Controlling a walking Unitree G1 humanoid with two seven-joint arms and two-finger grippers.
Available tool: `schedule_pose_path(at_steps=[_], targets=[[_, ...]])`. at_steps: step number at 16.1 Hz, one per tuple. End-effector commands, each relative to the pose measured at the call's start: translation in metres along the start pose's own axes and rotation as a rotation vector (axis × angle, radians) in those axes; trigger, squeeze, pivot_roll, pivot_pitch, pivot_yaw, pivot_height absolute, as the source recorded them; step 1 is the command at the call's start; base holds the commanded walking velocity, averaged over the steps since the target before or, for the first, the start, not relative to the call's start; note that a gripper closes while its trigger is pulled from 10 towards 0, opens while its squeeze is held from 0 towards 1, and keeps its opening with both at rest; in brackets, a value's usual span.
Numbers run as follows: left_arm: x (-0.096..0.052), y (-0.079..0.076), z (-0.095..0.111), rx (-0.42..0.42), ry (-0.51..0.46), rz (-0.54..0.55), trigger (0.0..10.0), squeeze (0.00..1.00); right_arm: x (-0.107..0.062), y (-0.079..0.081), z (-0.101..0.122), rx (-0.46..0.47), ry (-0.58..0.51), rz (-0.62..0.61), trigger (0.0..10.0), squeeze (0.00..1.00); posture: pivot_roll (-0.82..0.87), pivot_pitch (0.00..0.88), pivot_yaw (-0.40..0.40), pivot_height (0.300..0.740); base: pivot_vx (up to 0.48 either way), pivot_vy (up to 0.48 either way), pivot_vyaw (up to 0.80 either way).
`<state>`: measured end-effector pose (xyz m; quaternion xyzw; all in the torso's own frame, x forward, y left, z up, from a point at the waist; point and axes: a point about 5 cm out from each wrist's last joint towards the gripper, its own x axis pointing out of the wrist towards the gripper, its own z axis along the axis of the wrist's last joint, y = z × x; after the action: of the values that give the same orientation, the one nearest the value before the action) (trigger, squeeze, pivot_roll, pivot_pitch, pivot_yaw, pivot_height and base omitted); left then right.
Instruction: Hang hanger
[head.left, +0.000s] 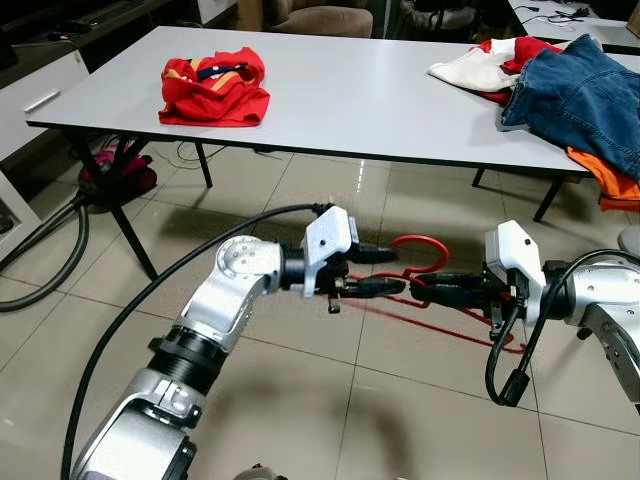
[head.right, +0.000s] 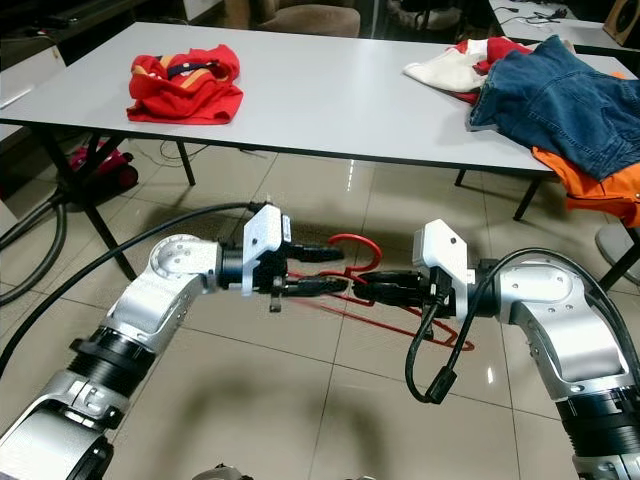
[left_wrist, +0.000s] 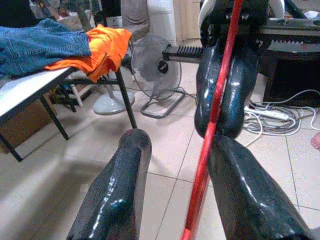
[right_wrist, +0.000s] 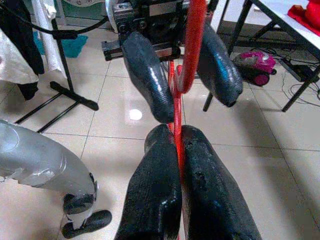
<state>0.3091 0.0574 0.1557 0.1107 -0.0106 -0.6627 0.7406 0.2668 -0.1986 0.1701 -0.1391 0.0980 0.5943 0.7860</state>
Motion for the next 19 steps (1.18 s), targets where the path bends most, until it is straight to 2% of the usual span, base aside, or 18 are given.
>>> schedule_pose_path(at_steps=[1, 2, 12, 19], targets=[[0.0, 0.003, 0.001, 0.011, 0.01, 0.004, 3.1, 0.0, 0.0, 0.0, 0.01, -0.033, -0.014, 0.016, 0.0, 0.0, -0.1, 0.0, 0.02, 0.74, 0.0, 0.0, 0.0], [0.001, 0.003, 0.0, 0.006, 0.017, -0.002, 0.0, 0.0, 0.0, 0.001, 0.01, -0.034, -0.015, 0.017, 0.0, 0.0, -0.1, 0.0, 0.019, 0.74, 0.0, 0.0, 0.0], [-0.008, -0.004, -0.005, -0.025, 0.034, -0.103, 0.0, 0.0, -0.004, 0.0, 0.01, -0.033, -0.006, 0.01, 0.0, 0.0, -0.09, 0.006, 0.023, 0.74, 0.0, 0.0, 0.0], [-0.008, -0.002, -0.002, -0.034, 0.013, -0.107, 0.0, 0.0, -0.005, 0.001, 0.01, -0.039, -0.004, 0.012, 0.0, 0.0, -0.1, 0.007, 0.022, 0.74, 0.0, 0.0, 0.0]])
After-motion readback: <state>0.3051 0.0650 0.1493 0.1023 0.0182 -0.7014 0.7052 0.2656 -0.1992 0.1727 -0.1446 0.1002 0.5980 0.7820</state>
